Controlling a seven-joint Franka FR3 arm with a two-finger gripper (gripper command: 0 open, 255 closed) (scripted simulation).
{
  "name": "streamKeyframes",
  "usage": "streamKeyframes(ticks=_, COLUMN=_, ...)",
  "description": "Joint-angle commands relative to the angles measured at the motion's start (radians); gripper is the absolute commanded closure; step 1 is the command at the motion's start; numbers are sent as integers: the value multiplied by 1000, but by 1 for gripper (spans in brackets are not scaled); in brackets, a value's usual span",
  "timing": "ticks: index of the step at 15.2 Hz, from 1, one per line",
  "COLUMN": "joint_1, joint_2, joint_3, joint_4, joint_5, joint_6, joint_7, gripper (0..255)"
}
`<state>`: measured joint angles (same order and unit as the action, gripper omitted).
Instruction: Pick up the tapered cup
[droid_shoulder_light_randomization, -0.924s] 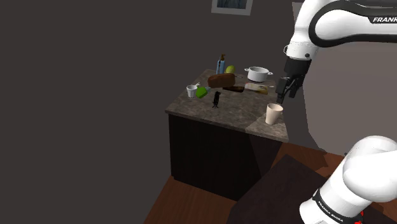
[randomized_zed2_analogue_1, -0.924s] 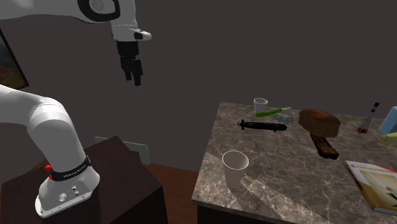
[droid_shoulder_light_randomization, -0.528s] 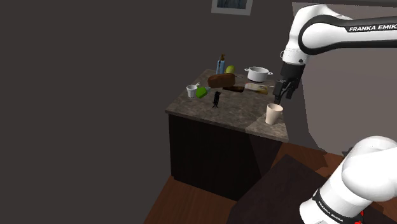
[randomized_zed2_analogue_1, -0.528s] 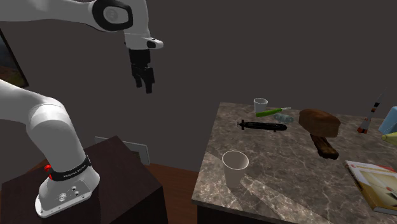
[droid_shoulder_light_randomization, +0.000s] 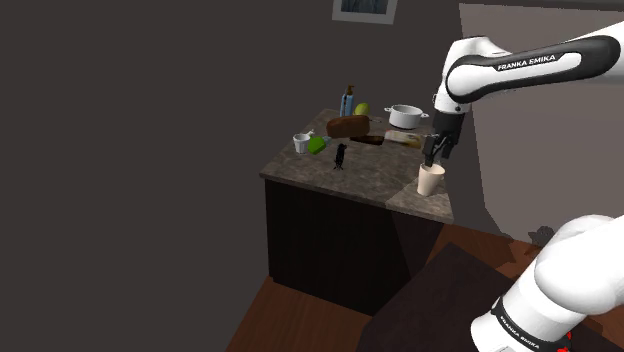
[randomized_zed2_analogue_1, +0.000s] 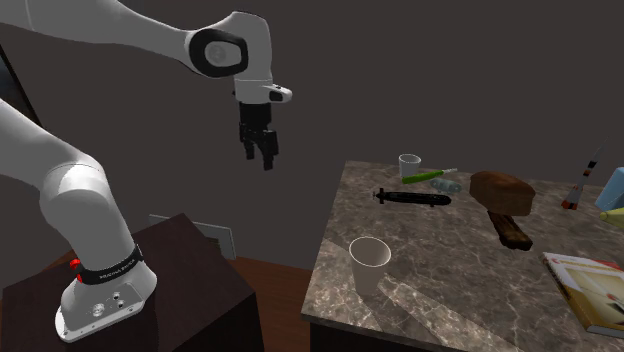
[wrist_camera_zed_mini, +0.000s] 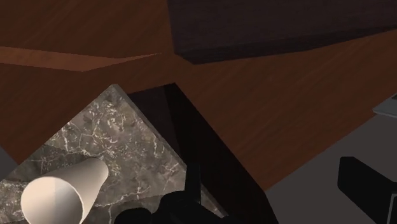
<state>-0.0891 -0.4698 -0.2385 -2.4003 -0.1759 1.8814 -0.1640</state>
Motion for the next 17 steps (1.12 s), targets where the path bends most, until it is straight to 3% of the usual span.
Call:
streamKeyframes(ticks=1, joint_1=-10, joint_2=58, joint_3=-29, joint_4=17, joint_5=-11, joint_6=44, joint_7=-29, gripper=0)
streamKeyframes(ticks=9, joint_1=-41, joint_2=335, joint_3=-133, joint_4=146, joint_5=4, joint_6=196, joint_7=-155, gripper=0)
streamKeyframes(ticks=17, joint_1=-98, joint_2=640, joint_3=-190, joint_4=350, joint_5=103, joint_6=289, joint_7=-302, gripper=0)
